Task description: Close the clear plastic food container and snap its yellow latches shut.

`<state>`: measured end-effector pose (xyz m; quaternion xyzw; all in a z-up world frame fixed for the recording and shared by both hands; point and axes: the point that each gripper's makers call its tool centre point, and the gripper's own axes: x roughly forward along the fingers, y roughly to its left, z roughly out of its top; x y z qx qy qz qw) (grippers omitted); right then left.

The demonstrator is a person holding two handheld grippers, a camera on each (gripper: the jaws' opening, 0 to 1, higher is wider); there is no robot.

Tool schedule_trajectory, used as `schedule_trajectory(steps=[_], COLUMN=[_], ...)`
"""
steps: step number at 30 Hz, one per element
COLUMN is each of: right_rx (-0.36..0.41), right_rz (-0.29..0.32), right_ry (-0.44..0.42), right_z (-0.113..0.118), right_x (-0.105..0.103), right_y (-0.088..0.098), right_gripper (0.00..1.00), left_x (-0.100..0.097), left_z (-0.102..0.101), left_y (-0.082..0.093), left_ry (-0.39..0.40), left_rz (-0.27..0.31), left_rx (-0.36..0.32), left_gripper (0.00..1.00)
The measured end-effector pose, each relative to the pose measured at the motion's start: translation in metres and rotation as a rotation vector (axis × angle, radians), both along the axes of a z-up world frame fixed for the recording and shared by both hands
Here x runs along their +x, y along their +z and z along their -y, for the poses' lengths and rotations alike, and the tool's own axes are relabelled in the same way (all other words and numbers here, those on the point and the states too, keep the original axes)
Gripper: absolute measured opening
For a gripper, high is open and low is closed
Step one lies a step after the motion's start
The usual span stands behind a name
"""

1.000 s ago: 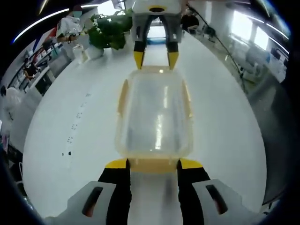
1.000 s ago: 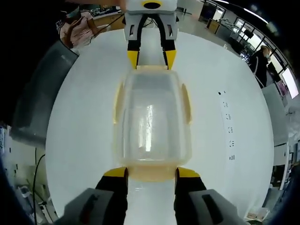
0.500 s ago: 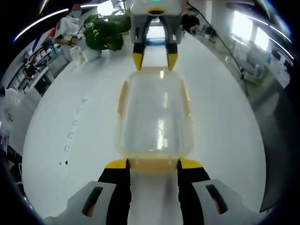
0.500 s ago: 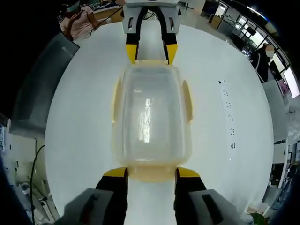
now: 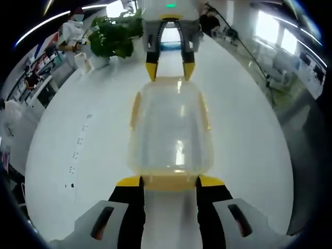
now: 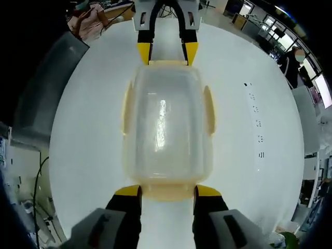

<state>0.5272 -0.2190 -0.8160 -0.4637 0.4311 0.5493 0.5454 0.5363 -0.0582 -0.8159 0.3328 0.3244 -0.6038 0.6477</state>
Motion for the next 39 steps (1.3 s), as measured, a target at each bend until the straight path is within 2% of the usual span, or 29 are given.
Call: schedule_trajectory(steps=[4, 12, 16, 22, 30, 32, 33, 37, 39], right_rx=[0.007, -0.032, -0.030, -0.022, 0.031, 0.065, 0.057, 0.076, 0.097], right_rz=[0.000, -0.013, -0.002, -0.038, -0.058, -0.071, -0.073, -0.082, -0.082], right_ry=[-0.001, 0.012, 0.011, -0.016, -0.049, -0.070, -0.072, -0.079, -0.094], right_z=[0.001, 0.007, 0.007, 0.005, -0.009, -0.016, -0.016, -0.028, -0.028], right_x=[0.001, -0.005, -0.002, -0.006, -0.024, -0.028, -0.029, -0.042, -0.039], right_y=[0.002, -0.011, -0.010, -0.014, -0.014, -0.013, -0.013, -0.013, -0.014], right_gripper=[0.36, 0.36, 0.36, 0.36, 0.36, 0.36, 0.36, 0.36, 0.36], left_x=[0.001, -0.006, -0.003, -0.003, -0.012, -0.014, -0.015, -0.022, -0.023], left_z=[0.002, 0.009, 0.008, 0.007, -0.008, -0.013, -0.012, -0.025, -0.029], left_y=[0.003, -0.008, -0.009, -0.009, -0.010, -0.013, -0.012, -0.012, -0.012], left_ry=[-0.001, -0.007, -0.004, -0.020, -0.047, -0.062, -0.060, -0.088, -0.093], left_rz=[0.003, -0.028, -0.026, -0.031, -0.045, -0.038, -0.048, -0.053, -0.059], left_rx=[-0.006, 0.009, 0.009, 0.022, 0.014, 0.035, 0.021, 0.039, 0.035], left_gripper=[0.35, 0.35, 0.36, 0.36, 0.36, 0.36, 0.36, 0.36, 0.36])
